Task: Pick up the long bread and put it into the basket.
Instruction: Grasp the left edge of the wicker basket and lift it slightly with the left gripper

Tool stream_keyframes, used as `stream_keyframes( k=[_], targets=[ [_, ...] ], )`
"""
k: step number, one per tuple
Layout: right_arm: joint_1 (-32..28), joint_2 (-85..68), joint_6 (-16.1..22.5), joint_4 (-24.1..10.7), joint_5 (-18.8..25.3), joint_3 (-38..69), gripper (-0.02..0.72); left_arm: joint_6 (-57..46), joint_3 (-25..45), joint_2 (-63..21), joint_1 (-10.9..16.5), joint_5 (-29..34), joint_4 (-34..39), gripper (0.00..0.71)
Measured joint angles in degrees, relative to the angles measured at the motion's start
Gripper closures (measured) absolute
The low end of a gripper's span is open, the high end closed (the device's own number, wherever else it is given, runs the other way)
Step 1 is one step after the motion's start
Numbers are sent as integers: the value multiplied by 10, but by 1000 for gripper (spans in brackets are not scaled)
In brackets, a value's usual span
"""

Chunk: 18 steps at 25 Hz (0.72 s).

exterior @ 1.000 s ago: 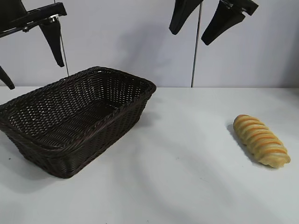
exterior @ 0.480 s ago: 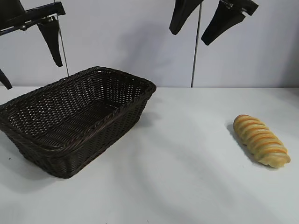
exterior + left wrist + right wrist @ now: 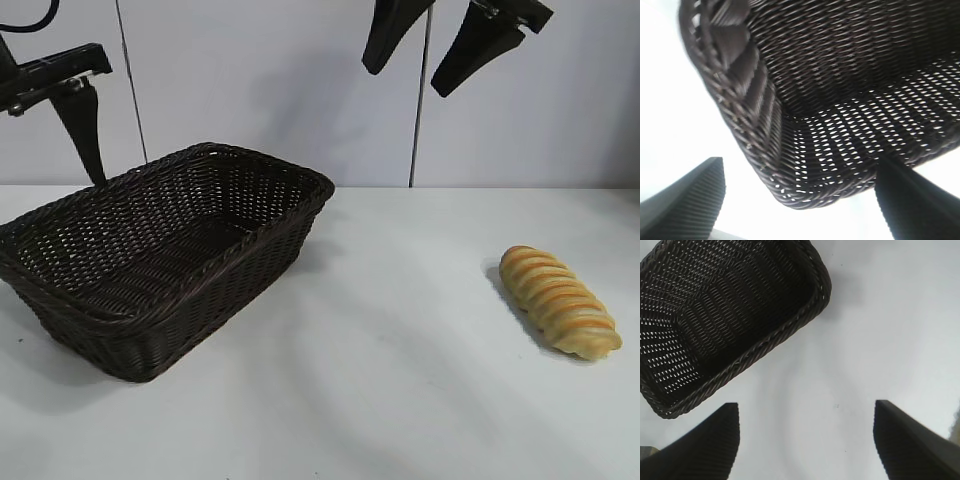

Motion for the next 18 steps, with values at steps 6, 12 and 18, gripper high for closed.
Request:
stream_keyframes(
  k=[6,12,18],
  targets=[
    [0,0,0,0,0,0,164,49,39,0,22,-44,-29,115],
    [0,0,0,0,-1,0,164,53,46,0,25,-72,-31,115],
    [0,0,0,0,-1,0,164,53,46,0,25,-94,-31,115]
  ],
)
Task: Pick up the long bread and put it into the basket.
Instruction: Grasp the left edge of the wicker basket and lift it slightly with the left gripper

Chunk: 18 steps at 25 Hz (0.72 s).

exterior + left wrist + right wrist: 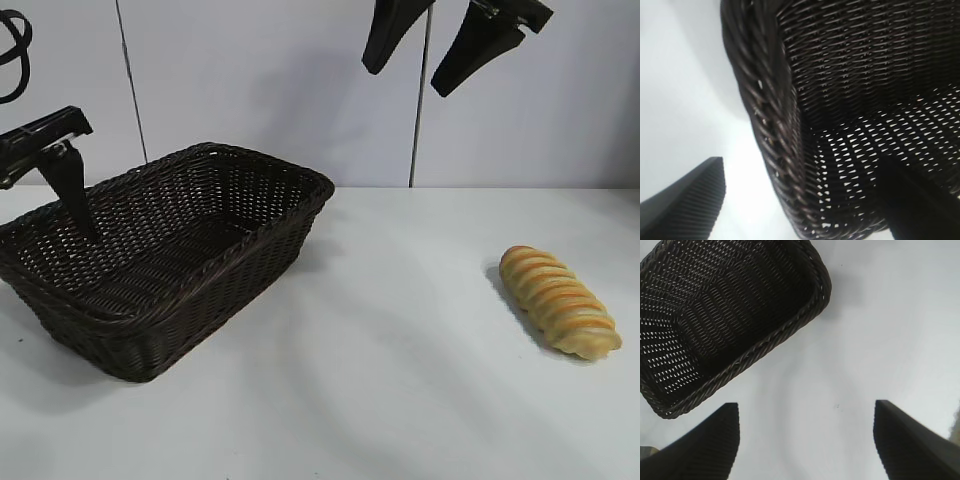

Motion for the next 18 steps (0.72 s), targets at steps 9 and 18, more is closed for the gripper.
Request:
stream_keyframes(
  k=[9,18],
  targets=[
    [0,0,0,0,0,0,164,0,0,0,0,-14,4,115],
    [0,0,0,0,0,0,164,0,0,18,0,-15,18,115]
  ],
)
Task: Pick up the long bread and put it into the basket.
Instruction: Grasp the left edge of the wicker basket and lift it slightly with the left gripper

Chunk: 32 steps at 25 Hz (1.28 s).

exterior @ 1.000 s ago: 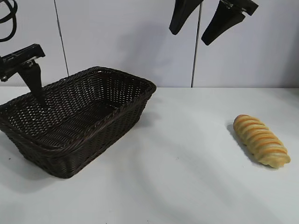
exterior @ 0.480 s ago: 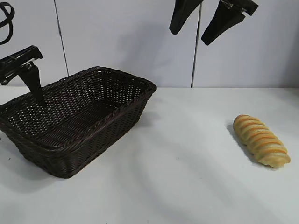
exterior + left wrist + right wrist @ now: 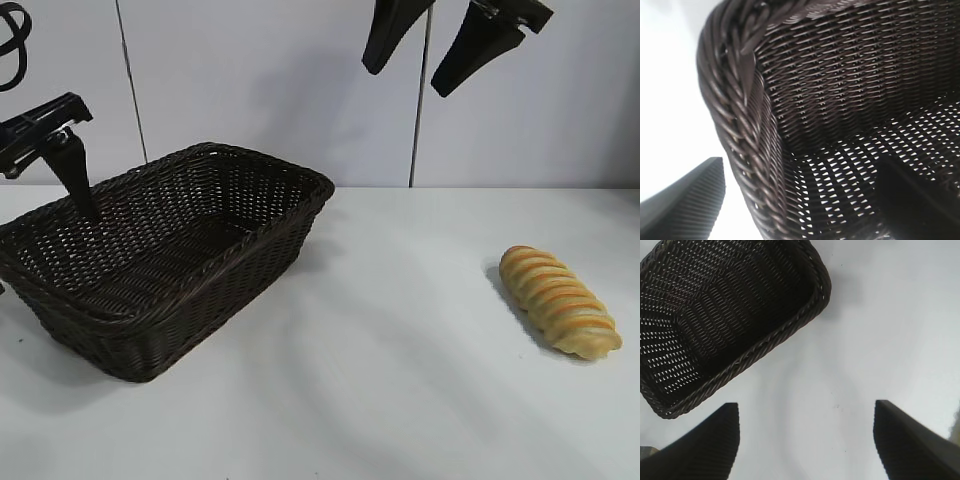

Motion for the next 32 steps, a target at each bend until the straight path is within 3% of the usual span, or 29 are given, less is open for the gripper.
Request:
stream_keyframes(
  k=[16,23,32],
  targets=[
    [0,0,0,0,1,0,164,22,0,76,0,-54,-42,133],
    [0,0,0,0,1,0,164,22,0,76,1,-54,-42,376],
    [0,0,0,0,1,0,164,13,0,76,1,-56,-47,612]
  ],
)
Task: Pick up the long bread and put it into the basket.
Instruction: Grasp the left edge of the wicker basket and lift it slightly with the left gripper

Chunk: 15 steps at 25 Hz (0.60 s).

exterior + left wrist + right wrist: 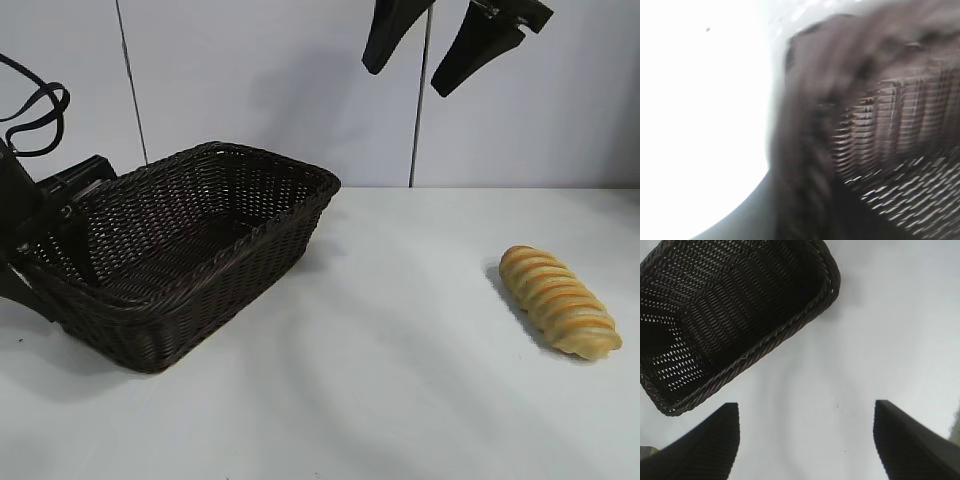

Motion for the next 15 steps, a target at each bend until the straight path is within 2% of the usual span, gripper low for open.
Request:
stream_keyframes(
  k=[6,10,15],
  targets=[
    [0,0,0,0,0,0,164,21,0,-5,0,8,-10,613],
    [0,0,0,0,0,0,164,84,-10,-16,19,49,-29,613],
    [0,0,0,0,-1,0,164,187,-35,-17,46,108,-88,613]
  ],
)
